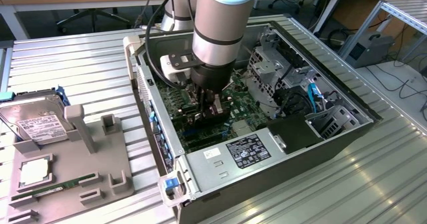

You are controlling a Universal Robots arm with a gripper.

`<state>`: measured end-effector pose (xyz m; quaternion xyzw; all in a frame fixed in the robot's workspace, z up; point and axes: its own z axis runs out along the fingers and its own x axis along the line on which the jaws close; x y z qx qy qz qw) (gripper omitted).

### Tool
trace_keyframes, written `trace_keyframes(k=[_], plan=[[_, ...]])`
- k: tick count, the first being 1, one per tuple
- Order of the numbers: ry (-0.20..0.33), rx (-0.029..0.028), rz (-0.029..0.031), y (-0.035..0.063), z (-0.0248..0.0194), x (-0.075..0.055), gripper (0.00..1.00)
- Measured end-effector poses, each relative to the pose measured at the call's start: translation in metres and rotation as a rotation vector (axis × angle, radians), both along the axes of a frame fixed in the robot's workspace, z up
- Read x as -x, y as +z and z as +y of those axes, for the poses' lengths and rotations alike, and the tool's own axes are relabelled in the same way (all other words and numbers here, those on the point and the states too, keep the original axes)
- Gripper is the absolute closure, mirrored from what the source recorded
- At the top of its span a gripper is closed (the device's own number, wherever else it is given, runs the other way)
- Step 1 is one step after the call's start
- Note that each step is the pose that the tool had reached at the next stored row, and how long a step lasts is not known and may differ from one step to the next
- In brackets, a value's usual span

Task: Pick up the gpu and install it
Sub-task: 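Insert the gpu into the slot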

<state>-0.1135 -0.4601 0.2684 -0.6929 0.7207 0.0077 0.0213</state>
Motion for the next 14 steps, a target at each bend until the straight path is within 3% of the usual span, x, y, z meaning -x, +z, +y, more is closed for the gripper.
trace_keyframes(k=[14], plan=[[-0.004, 0.0006, 0.0, -0.0025, 0.0015, 0.0, 0.73]])
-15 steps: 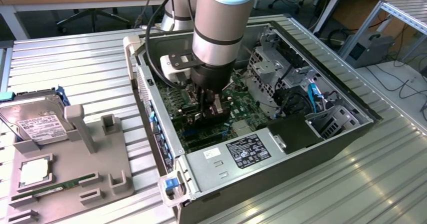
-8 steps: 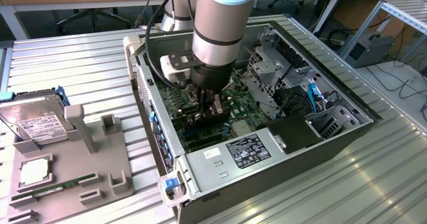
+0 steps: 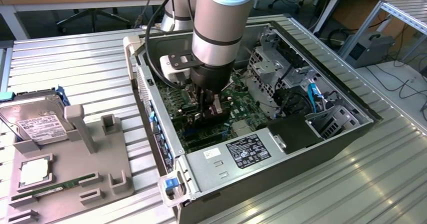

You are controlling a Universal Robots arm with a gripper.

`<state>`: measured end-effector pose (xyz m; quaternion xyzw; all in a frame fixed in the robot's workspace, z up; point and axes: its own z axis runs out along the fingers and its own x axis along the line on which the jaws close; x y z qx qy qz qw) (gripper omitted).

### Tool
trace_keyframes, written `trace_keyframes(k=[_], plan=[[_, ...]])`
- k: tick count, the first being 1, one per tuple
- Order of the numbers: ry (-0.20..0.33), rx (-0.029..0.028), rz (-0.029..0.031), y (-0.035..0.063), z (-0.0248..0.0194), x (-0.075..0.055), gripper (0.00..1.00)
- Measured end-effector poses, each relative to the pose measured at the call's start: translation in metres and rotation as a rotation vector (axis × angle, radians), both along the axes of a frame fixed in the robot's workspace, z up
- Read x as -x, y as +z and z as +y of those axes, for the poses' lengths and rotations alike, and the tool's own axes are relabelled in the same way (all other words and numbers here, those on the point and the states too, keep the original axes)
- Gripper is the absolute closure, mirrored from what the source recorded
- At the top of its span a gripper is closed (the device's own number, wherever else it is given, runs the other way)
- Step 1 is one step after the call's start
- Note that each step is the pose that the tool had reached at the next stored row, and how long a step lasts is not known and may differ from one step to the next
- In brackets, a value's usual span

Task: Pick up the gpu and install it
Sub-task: 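Insert the gpu into the slot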

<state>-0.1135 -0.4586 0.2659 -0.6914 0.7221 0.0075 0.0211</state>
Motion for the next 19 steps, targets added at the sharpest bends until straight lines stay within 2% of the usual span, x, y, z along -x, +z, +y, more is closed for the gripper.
trace_keyframes(k=[19], plan=[[0.0, 0.0, -0.0001, -0.001, 0.0, 0.0008, 0.73]])
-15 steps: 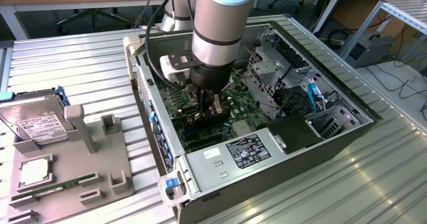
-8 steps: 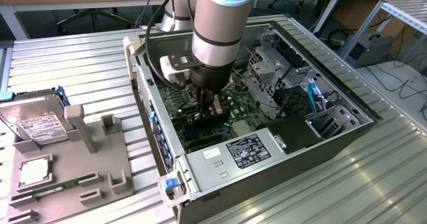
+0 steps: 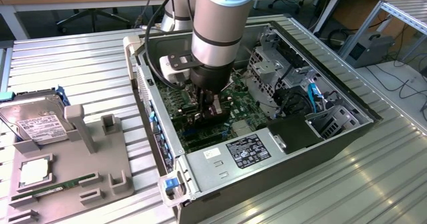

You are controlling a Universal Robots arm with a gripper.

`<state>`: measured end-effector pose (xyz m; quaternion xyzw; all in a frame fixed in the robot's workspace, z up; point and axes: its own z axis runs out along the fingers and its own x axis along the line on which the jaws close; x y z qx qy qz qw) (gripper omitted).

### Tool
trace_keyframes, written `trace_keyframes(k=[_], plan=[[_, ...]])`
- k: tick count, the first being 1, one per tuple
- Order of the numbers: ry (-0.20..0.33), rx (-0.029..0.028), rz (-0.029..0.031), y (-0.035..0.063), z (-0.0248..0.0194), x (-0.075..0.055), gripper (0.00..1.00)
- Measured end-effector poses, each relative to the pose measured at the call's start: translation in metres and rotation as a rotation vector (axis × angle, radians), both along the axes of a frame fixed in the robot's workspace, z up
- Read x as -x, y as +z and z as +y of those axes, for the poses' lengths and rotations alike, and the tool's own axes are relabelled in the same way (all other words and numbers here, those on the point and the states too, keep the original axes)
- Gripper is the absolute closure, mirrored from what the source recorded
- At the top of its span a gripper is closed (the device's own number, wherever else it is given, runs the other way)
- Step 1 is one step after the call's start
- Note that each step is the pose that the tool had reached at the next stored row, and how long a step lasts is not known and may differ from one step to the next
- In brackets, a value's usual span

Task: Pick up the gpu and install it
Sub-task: 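Insert the gpu into the slot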

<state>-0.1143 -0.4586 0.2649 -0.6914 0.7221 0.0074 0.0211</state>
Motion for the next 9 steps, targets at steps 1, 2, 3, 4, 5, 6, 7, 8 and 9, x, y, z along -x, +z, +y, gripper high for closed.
trace_keyframes(k=[1, 2, 3, 4, 5, 6, 7, 8, 9], plan=[[0.0, 0.0, 0.0001, 0.0, 0.0, 0.0002, 0.73], [0.0, 0.0, 0.0001, 0.0, 0.0, 0.0004, 0.73], [0.0, 0.0, 0.0, -0.0001, 0.0, 0.0006, 0.73], [0.0, 0.0001, 0.0, 0.0, 0.0, 0.0007, 0.73], [0.0, 0.0001, 0.0, -0.0001, 0.0, 0.0009, 0.73], [0.0, 0.0, 0.0, -0.0001, 0.0, 0.0011, 0.73], [0.0, -0.0001, 0.0001, -0.0001, 0.0, 0.0013, 0.73], [0.0, 0.0, 0.0, -0.0001, 0.0, 0.0016, 0.73], [0.0, 0.0001, -0.0001, -0.0001, 0.0, 0.002, 0.73]])
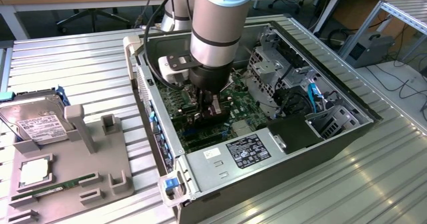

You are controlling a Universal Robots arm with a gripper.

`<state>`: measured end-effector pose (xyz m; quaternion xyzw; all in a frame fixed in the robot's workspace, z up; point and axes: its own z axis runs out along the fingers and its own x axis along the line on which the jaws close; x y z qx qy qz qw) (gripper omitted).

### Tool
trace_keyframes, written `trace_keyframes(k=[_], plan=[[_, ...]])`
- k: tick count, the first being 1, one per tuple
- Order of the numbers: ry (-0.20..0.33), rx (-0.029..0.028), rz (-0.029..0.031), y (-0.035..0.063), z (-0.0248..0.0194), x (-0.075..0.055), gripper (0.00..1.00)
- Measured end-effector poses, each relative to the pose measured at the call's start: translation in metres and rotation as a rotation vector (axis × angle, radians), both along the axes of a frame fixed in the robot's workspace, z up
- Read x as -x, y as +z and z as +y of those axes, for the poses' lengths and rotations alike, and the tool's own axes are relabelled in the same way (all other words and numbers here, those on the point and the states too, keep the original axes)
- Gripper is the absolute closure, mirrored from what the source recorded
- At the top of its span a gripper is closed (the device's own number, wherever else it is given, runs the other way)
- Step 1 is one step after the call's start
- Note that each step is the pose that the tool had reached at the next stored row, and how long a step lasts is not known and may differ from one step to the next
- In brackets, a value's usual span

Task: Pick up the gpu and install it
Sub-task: 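Insert the gpu into the slot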

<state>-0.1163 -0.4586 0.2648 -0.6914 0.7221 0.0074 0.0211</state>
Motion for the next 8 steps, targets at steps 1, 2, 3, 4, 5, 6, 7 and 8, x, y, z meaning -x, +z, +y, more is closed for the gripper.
trace_keyframes(k=[1, 2, 3, 4, 5, 6, 7, 8], plan=[[0.0, 0.0, -0.0001, 0.0, 0.0, 0.0003, 0.73], [0.0, -0.0001, -0.0001, 0.0, 0.0, 0.0006, 0.73], [0.0, 0.0, -0.0001, 0.0, 0.0, 0.0009, 0.73], [0.0, 0.0, -0.0001, 0.0, 0.0, 0.0013, 0.73], [0.0, 0.0, -0.0001, 0.0, 0.0, 0.0016, 0.73], [0.0, 0.0, -0.0001, 0.0, 0.0, 0.0016, 0.73], [0.0, 0.0, -0.0001, 0.0, 0.0, 0.0016, 0.73], [0.0, -0.0001, -0.0001, 0.0, 0.0, 0.0017, 0.73]])
